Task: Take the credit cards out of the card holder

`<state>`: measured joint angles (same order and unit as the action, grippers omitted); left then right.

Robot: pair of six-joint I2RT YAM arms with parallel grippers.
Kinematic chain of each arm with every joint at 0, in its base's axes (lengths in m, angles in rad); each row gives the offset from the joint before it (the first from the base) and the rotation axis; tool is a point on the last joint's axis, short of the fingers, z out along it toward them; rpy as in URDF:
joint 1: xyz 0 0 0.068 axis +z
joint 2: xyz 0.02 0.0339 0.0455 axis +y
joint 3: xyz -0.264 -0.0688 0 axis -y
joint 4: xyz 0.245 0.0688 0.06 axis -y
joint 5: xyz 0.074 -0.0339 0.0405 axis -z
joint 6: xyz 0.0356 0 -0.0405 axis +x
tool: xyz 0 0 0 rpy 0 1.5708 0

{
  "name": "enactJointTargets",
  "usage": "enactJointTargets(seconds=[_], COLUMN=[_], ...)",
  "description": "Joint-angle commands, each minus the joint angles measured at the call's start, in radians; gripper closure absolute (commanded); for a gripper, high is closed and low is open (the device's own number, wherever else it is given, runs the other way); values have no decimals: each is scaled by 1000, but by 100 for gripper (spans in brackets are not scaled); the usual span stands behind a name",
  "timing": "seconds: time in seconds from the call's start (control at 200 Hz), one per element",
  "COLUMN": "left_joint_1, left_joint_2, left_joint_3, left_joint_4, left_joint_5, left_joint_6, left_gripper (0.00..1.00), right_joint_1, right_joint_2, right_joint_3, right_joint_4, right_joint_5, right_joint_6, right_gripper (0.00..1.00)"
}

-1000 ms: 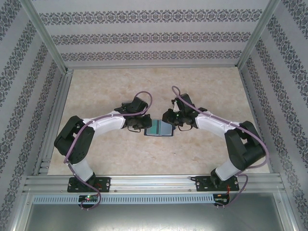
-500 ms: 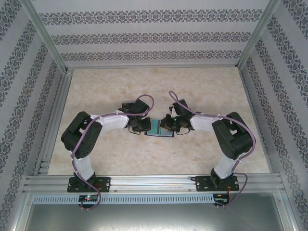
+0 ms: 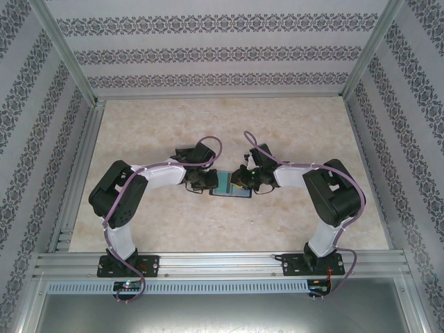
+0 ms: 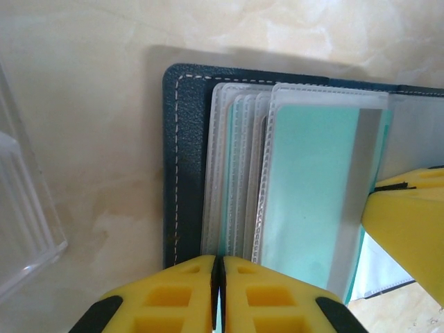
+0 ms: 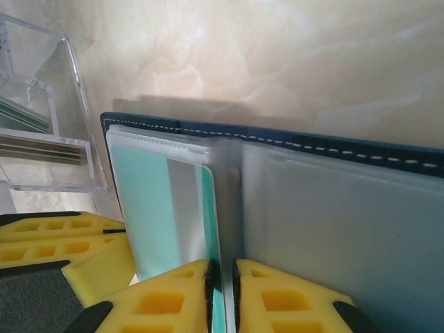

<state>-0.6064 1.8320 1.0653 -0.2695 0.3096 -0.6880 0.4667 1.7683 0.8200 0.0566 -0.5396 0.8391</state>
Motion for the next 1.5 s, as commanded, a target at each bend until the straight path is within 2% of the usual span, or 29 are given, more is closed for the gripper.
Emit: enactJointTargets(seconds=[0.0, 0.18, 0.355, 0.759, 1.159, 1.334, 1.494], left_joint_1=[7, 4, 3, 4, 3, -8, -38], left_joint_2=[29, 41, 38, 29, -51, -46, 27], left_joint_3=[11, 22, 22, 21, 54, 109, 165], left_joint_4=[-30, -31, -40, -77, -112, -103, -80], left_joint_5=[14, 25, 22, -21, -38, -8, 33], left_joint_6=[-2, -3, -4, -10, 3, 14, 14], left_gripper=[88, 88, 88, 92, 91, 91, 91], right_joint_1=[-5, -5, -25, -105, -102, -98, -93], right_joint_2=[5, 31, 14, -68, -63, -57, -56], right_joint_3=[-14, -7, -14, -71, -71, -73, -72], right_joint_4=[-25, 36, 31, -6, -7, -12, -12], right_joint_5=[1, -44, -46, -51, -57, -50, -45], right_joint_6=[-16, 3, -3, -43, -59, -64, -69], right_gripper=[81, 84, 100, 100, 98, 99, 93])
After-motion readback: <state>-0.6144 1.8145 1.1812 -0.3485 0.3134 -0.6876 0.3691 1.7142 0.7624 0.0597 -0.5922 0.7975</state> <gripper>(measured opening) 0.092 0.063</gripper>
